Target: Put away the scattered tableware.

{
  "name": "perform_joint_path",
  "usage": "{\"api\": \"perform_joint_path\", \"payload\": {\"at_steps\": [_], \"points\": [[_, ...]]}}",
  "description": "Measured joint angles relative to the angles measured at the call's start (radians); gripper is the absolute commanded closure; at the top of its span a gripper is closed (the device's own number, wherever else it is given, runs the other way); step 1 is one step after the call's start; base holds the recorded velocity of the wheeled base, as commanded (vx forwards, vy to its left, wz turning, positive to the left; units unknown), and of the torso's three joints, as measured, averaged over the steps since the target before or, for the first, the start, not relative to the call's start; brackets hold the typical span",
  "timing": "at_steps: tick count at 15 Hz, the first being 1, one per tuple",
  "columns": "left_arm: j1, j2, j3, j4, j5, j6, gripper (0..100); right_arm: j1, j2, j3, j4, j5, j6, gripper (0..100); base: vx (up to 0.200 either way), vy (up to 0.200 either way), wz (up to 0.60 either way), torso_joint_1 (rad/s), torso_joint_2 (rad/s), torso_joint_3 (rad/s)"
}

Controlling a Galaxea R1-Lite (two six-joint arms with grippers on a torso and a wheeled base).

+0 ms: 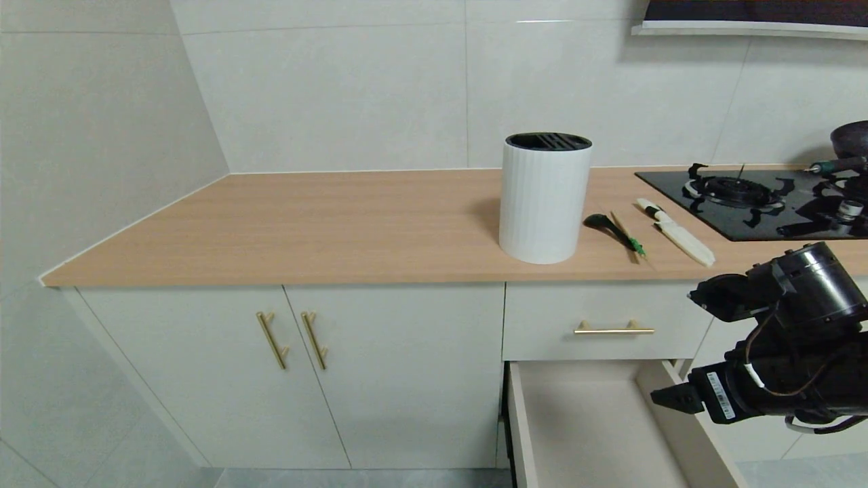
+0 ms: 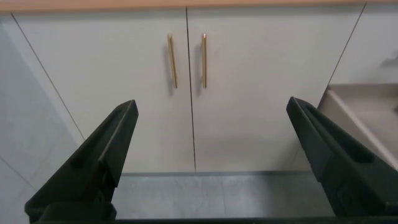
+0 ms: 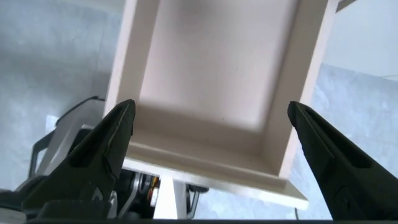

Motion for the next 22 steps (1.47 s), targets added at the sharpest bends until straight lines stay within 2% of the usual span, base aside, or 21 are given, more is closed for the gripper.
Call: {"api": "perform_joint_path", "payload": {"at_steps": [3, 6, 8, 10, 12, 15, 18, 22], "points": [[0.000, 0.000, 0.000, 0.001, 0.000, 0.000, 0, -0.004, 0.004, -0.029, -0.067, -0.001, -0.075, 0, 0.000, 0.000, 0.00, 0.041, -0.09, -0.058], [0.000, 0.000, 0.001, 0.001, 0.000, 0.000, 0, -0.022, 0.042, -0.213, -0.081, -0.002, -0.069, 0, 0.000, 0.000, 0.00, 0.000, 0.00, 0.000], [0.000, 0.000, 0.001, 0.001, 0.000, 0.000, 0, -0.031, 0.085, -0.391, -0.027, -0.006, -0.005, 0, 0.000, 0.000, 0.00, 0.000, 0.00, 0.000], [0.000, 0.000, 0.000, 0.001, 0.000, 0.000, 0, -0.035, 0.137, -0.542, 0.105, -0.012, 0.094, 0, 0.000, 0.000, 0.00, 0.000, 0.00, 0.000], [0.000, 0.000, 0.000, 0.001, 0.000, 0.000, 0, -0.050, 0.215, -0.647, 0.171, -0.020, 0.168, 0, 0.000, 0.000, 0.00, 0.000, 0.00, 0.000], [0.000, 0.000, 0.001, 0.001, 0.000, 0.000, 0, -0.096, 0.331, -0.726, 0.163, -0.050, 0.191, 0, 0.000, 0.000, 0.00, 0.000, 0.00, 0.000], [0.000, 0.000, 0.001, 0.001, 0.000, 0.000, 0, -0.132, 0.431, -0.750, 0.002, -0.130, 0.192, 0, 0.000, 0.000, 0.00, 0.000, 0.00, 0.000], [0.000, 0.000, 0.001, 0.001, 0.000, 0.000, 0, -0.156, 0.509, -0.768, -0.017, -0.154, 0.191, 0, 0.000, 0.000, 0.00, 0.000, 0.00, 0.000]]}}
